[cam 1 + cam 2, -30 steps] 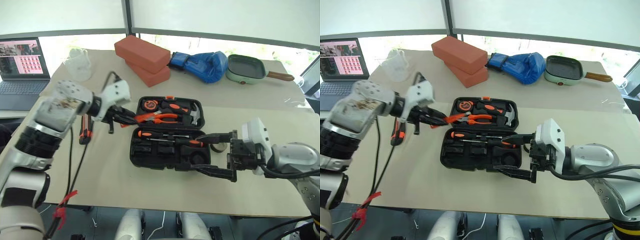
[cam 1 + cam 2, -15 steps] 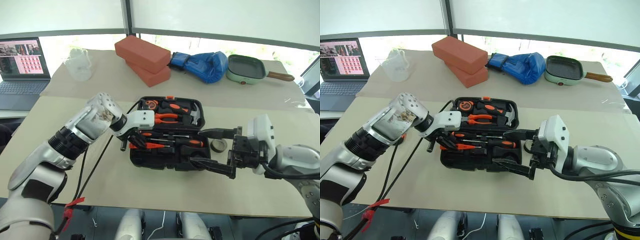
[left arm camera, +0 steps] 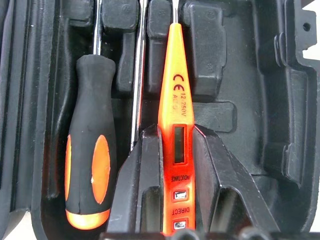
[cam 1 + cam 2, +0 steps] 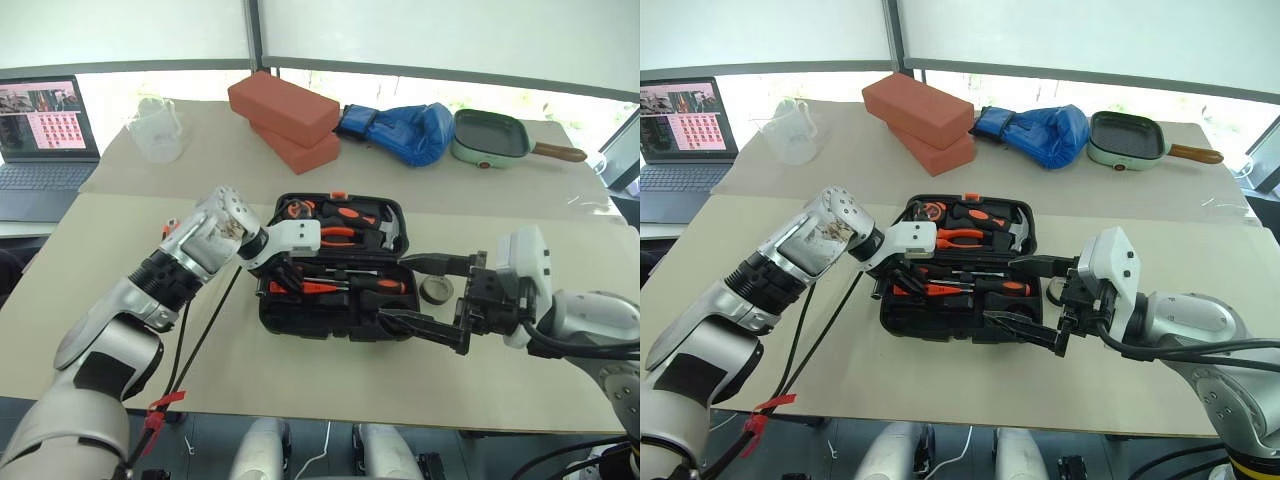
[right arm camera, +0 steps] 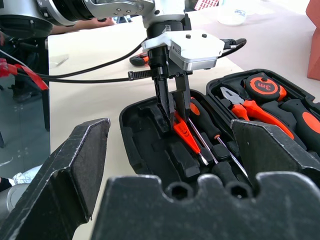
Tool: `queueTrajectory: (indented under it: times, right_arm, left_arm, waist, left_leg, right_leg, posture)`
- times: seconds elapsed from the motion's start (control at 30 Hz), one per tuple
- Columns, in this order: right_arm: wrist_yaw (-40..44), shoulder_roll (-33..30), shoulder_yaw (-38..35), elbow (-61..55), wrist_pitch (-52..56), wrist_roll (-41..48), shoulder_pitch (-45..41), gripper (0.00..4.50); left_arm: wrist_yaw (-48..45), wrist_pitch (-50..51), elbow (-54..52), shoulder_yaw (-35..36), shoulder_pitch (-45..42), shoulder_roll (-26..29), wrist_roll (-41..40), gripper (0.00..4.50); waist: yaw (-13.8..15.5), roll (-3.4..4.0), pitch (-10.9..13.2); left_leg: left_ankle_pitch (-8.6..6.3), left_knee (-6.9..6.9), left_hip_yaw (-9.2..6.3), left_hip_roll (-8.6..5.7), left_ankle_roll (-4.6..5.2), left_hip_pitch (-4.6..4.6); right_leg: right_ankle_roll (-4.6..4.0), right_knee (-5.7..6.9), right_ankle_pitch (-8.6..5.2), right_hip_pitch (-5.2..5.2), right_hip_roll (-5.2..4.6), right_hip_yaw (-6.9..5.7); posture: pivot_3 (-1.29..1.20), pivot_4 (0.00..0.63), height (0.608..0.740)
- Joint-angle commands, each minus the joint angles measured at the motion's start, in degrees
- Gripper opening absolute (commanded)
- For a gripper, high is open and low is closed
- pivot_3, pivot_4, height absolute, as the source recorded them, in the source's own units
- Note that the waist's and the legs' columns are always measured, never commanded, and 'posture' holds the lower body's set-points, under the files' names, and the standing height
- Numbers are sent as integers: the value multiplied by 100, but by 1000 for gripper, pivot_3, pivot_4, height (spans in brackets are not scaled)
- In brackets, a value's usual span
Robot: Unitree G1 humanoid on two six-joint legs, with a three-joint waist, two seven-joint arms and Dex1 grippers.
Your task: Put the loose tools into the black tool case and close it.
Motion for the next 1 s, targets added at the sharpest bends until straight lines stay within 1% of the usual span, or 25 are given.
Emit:
queueTrajectory:
  times: [0.03,0.13,0.17,0.2,0.23,0.33,0.37,0.4,0.43,0.5,0.57,0.63,0.7,0.73,0.77,0.83,0.87,0.9,0.93,0.97,1.0]
  right_arm:
    - [-29,-91,-162,-159,-6,95,-38,4500]
    - [-34,-101,-110,-148,-22,76,-60,4500]
    - [-32,-102,-98,-146,-26,69,-65,4500]
    - [-30,-103,-88,-144,-29,64,-69,4500]
    - [-27,-104,-80,-142,-31,58,-71,4500]
    - [-11,-103,-44,-148,-45,27,-58,4500]
    - [-9,-100,-35,-153,-50,18,-47,4500]
    - [-4,-100,-22,-159,-47,19,-37,4500]
    - [0,-100,-12,-165,-42,26,-30,4500]
    - [15,-103,19,-183,-44,7,4,4500]
    - [25,-113,11,-190,-47,-8,46,4500]
    - [23,-129,-17,-195,-42,-2,73,4500]
    - [14,-148,-59,-202,-32,30,102,4500]
    - [8,-159,-74,-204,-24,43,115,4500]
    - [5,-167,-86,-203,-17,52,124,4500]
    - [-7,-182,-99,-199,11,92,133,4500]
    - [-8,-192,-104,-195,23,113,134,4500]
    - [-4,-202,-113,-190,28,129,138,4500]
    - [-6,-211,-113,-187,36,142,136,4500]
    - [-9,-217,-112,-186,42,150,134,4500]
    - [-7,-233,-119,-172,56,170,122,4500]
  left_arm:
    - [-185,1,-107,12,46,52,67,391]
    - [-194,-187,-4,-12,48,35,174,391]
    - [-199,-209,28,-2,44,15,190,891]
    - [-216,-219,45,12,40,1,195,891]
    - [-245,-234,49,25,36,-1,197,1452]
    - [-368,-162,-40,133,1,51,132,2577]
    - [-421,-83,-92,209,-26,77,72,2883]
    - [-511,61,-170,330,-79,126,-42,3333]
    - [-612,204,-252,454,-129,180,-169,3895]
    - [-848,514,-523,818,-169,436,-635,4332]
    - [-916,753,-819,1367,17,751,-1147,4332]
    - [-751,720,-1027,1849,380,904,-1419,4332]
    - [-522,578,-1184,2314,776,897,-1679,3765]
    - [-234,243,-1156,2511,1025,792,-1643,3559]
    - [-42,-69,-1133,2636,1201,686,-1617,3206]
    - [215,-448,-1119,2759,1503,492,-1606,2430]
    - [305,-613,-1113,2783,1604,376,-1619,2210]
    - [378,-731,-1108,2794,1671,298,-1625,1724]
    - [453,-839,-1082,2797,1715,225,-1623,1334]
    - [500,-902,-1060,2797,1740,185,-1622,1079]
    - [596,-1099,-982,2734,1785,89,-1543,580]
  waist:
    - [-5,0,0]
    - [-19,0,0]
    - [-19,0,0]
    - [-18,0,0]
    - [-17,0,0]
    - [-11,0,0]
    - [-10,0,0]
    - [-10,0,0]
    - [-10,0,0]
    - [-12,-2,1]
    - [-38,-1,1]
    - [-67,2,-1]
    - [-76,14,-8]
    - [-76,15,-8]
    - [-68,15,-9]
    - [-26,13,-7]
    - [1,11,-6]
    - [19,11,-6]
    - [31,10,-6]
    - [37,10,-6]
    - [31,11,-6]
  left_leg:
    - [0,0,0,0,0,0]
    - [0,-1,0,1,1,0]
    - [0,-1,0,1,1,0]
    - [0,-1,0,1,1,0]
    - [0,-1,0,1,1,0]
    - [0,0,0,1,1,0]
    - [0,0,0,1,1,0]
    - [0,1,0,1,1,-1]
    - [0,5,0,1,1,-3]
    - [0,5,0,1,1,-1]
    - [-1,8,-2,6,1,-10]
    - [-1,7,-4,14,1,-9]
    - [-1,5,-3,15,2,-1]
    - [-1,6,-3,14,2,3]
    - [-1,7,-3,13,2,4]
    - [-1,11,-4,11,2,2]
    - [-1,15,-5,11,2,-1]
    - [-2,21,-4,9,4,-5]
    - [-3,24,-5,8,6,-7]
    - [-4,25,-5,7,7,-8]
    - [-4,26,-4,6,8,-9]
  right_leg:
    - [0,0,0,-1,0,0]
    - [0,0,0,-2,2,1]
    - [0,0,0,-2,2,1]
    - [0,0,0,-2,2,1]
    - [0,0,0,-2,2,1]
    - [0,0,0,-1,1,1]
    - [0,0,0,-1,1,1]
    - [0,1,0,-1,1,0]
    - [0,3,0,-2,1,0]
    - [0,3,0,-1,1,0]
    - [0,4,0,-9,3,-1]
    - [0,4,0,-9,3,0]
    - [1,3,0,-4,0,1]
    - [3,4,-1,2,-4,1]
    - [3,5,-2,3,-5,1]
    - [5,6,0,6,-8,-2]
    - [8,6,2,6,-8,-3]
    - [11,5,4,6,-8,-3]
    - [13,5,5,6,-10,-3]
    - [14,4,5,6,-10,-3]
    - [15,4,6,6,-10,-2]
  posture:
    - [0,150,738]
    - [0,150,738]
    - [0,150,738]
    - [0,150,738]
    - [0,150,738]
    - [0,150,738]
    - [0,150,738]
    - [0,150,738]
    - [0,150,738]
    - [0,150,738]
    - [0,150,738]
    - [0,150,738]
    - [0,150,738]
    - [0,150,738]
    - [0,150,738]
    - [0,150,738]
    - [0,150,738]
    - [0,150,738]
    - [0,150,738]
    - [0,150,738]
    - [0,150,738]
